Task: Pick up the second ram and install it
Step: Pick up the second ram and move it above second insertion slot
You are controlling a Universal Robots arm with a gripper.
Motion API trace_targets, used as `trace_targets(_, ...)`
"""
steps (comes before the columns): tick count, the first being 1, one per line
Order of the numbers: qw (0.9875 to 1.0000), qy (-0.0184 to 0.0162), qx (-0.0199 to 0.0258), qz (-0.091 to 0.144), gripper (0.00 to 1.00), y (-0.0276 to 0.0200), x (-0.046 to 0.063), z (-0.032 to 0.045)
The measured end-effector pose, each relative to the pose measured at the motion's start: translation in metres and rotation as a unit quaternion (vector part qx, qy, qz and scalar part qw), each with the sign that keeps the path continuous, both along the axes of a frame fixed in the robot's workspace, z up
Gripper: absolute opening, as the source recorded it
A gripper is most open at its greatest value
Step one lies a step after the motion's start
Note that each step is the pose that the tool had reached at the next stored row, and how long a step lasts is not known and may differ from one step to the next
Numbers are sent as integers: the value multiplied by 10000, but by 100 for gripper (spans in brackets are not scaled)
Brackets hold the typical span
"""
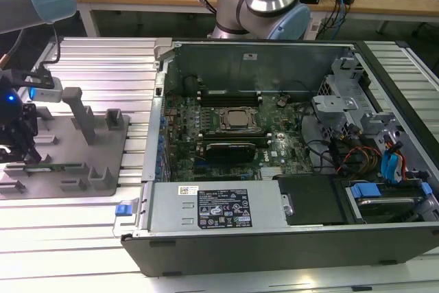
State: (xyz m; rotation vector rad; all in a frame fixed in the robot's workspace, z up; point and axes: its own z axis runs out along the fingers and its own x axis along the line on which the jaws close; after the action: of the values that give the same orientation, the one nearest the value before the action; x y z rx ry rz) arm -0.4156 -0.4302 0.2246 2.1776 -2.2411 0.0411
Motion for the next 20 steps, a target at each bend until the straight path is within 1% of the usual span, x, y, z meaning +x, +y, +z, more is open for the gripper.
trace_targets(2, 10000, 0, 0, 0, 22, 0, 0, 0)
trace_targets(3, 10000, 0, 0, 0, 22, 0, 0, 0)
trace_targets(6, 10000, 0, 1, 10, 22, 0, 0, -71)
trace_targets(8, 10000, 0, 0, 44, 22, 0, 0, -132)
trace_targets(10, 10000, 0, 1, 63, 22, 0, 0, -160)
trace_targets(15, 10000, 0, 0, 75, 22, 0, 0, -168)
trace_targets(20, 10000, 0, 9, 76, 22, 13, 0, -170)
